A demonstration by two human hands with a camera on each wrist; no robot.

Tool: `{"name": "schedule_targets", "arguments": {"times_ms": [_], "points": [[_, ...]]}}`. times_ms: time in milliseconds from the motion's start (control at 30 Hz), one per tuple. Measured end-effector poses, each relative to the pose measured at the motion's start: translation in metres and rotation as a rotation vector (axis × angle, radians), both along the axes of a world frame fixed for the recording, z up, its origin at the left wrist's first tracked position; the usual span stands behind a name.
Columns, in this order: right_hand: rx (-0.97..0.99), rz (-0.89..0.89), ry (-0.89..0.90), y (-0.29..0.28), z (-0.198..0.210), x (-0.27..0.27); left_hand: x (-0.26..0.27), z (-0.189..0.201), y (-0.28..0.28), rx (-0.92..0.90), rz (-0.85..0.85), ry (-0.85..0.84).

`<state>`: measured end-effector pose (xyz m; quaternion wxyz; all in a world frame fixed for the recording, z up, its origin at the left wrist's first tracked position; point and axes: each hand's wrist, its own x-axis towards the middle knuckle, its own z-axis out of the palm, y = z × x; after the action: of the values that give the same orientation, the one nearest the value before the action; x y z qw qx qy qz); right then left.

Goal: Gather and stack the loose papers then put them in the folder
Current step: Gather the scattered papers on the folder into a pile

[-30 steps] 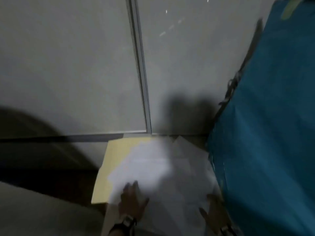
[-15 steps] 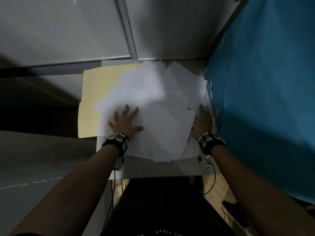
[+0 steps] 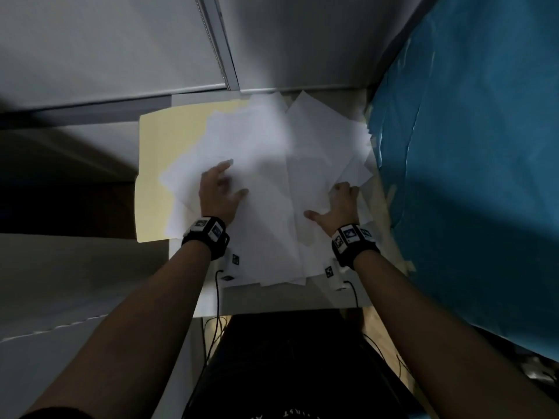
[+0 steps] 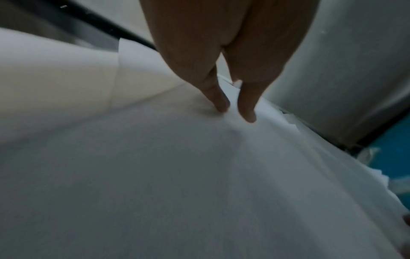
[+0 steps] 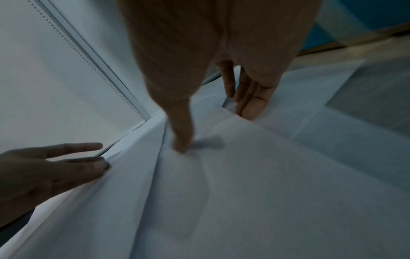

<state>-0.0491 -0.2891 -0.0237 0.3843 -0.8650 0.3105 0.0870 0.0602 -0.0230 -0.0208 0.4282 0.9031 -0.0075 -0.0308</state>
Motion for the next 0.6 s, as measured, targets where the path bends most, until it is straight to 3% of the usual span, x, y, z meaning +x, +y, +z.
{"name": "schedule_targets", "arguments": {"times_ms": [67,167,300,433,533,600], "points": [[-0.001,-0.095,-0.021,0.004,-0.003,0.006,0.007,0.0,0.007,0.101,0.12,-0.017],[0.053,-0.246,-0.082,0.01,-0.005,0.008,0.012,0.002,0.011,0.15,0.29,0.238],[0.251,-0.173,-0.108,0.029,0.003,0.018,0.014,0.0,-0.008,0.03,0.258,0.371],[0.228,-0.097,-0.042,0.037,0.01,0.036,0.017,0.005,-0.03,-0.031,0.144,0.512],[0.225,-0.017,-0.013,0.032,0.017,0.047,0.014,0.008,-0.037,-0.055,-0.011,0.546],[0.284,0.015,-0.005,0.026,0.017,0.05,0.008,0.009,-0.037,-0.123,-0.019,0.521]]}}
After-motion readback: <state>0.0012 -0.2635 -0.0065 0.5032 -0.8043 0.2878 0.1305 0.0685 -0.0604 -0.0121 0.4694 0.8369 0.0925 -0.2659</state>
